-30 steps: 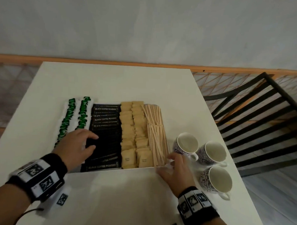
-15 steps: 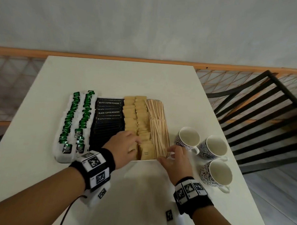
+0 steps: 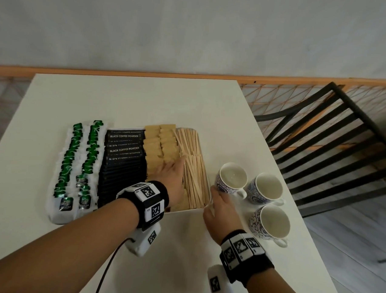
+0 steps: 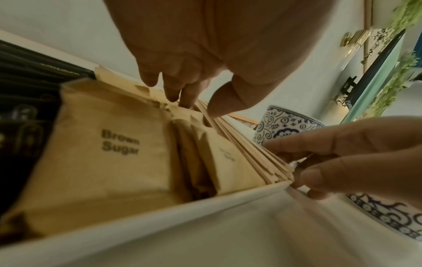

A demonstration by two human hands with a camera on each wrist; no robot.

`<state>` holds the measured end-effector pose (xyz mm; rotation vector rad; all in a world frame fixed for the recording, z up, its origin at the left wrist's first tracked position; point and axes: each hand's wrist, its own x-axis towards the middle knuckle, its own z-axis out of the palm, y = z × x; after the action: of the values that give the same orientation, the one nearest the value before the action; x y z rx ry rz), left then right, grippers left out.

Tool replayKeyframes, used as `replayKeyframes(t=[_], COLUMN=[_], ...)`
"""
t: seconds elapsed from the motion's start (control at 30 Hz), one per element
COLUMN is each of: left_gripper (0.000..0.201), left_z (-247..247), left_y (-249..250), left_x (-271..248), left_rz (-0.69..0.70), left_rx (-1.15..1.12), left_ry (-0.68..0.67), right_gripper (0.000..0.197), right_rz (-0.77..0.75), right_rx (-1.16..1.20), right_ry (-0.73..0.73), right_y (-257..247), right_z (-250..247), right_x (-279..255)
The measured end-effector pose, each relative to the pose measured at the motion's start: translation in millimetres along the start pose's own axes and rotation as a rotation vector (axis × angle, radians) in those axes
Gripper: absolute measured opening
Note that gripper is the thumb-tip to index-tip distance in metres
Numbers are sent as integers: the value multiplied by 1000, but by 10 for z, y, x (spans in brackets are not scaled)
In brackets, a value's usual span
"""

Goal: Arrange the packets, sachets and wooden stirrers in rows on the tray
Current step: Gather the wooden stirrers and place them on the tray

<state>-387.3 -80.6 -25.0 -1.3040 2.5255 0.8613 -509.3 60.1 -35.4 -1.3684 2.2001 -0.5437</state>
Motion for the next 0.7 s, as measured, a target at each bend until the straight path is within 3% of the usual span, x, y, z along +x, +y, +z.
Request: replayKeyframes(t=[0.1,0.2,0.37,0.5,0.57,0.7], left_gripper=[89,89,72,51,45,44], left_z=[23,12,-207,-382,-466,-570], left_y=[35,42,2,-436,-734,-1278], left_x=[12,-14,-246,-496,-662,-1118], left_rz=[-32,-19,23,18,-57,-382], left_rx=[-2,-12,-86,-171,-222,-365], left_ry=[-54,-11,170,353,437,585], right_gripper=[60,62,62,58,51,37], right_rz=[0,3,18,18,39,69], right_rx=[-32,-32,-51,-62,-46,21], right_ry=[-43,-53,-65,-76,-86,-109], right_y=[-40,-24,6,32,67,92], right_z=[-15,-30,-55,-75,-68,-112], right_x=[2,-14,-66,-79,-72,-22])
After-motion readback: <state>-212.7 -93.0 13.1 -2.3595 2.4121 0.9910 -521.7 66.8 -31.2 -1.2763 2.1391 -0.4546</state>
